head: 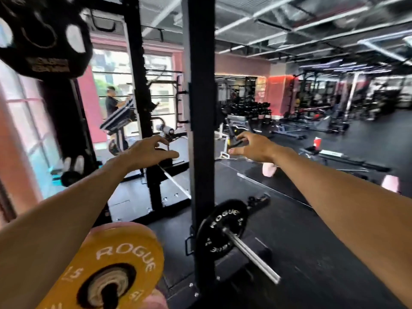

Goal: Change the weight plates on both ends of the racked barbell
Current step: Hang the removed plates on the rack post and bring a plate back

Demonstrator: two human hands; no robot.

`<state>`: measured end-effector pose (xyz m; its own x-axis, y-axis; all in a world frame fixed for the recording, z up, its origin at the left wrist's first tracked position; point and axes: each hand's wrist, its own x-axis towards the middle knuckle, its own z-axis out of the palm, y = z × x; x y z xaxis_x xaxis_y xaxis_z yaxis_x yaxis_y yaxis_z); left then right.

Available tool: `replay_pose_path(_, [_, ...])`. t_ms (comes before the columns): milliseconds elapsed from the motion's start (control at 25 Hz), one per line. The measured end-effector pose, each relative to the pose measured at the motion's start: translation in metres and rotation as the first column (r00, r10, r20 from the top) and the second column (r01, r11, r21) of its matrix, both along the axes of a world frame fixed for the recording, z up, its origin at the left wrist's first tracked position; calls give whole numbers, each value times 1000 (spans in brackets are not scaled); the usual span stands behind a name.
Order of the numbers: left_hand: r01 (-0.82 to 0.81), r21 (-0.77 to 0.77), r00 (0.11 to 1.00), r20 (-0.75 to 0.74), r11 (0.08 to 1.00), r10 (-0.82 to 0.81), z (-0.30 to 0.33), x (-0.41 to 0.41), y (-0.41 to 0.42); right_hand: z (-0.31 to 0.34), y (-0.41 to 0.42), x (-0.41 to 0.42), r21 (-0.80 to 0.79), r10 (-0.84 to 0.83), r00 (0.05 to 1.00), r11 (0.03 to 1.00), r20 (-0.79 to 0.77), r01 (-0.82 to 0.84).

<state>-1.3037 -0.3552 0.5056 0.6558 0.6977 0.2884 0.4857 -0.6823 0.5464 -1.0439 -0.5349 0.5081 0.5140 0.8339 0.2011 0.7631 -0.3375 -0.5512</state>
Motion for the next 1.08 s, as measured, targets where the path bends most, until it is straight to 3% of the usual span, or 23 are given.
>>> replay_pose_path(320, [148, -9, 988, 41, 989, -147, 4, 189, -102, -1, -155, 157, 1, -206, 978, 978, -36, 207])
replay_pose_path(560, [148, -59, 989, 34, 987, -146, -13, 293, -145, -6, -200, 260, -38, -179, 984, 983, -28, 177])
replay_pose_path(760, [-11, -59, 1000, 13, 998, 12, -15, 300, -124, -17, -151, 303, -39, -70, 997, 997, -35, 69])
replay_pose_path(1080, [-224, -97, 973, 36, 970, 228, -27, 286, -27, -33, 4, 333, -67, 162, 985, 984, -55, -166])
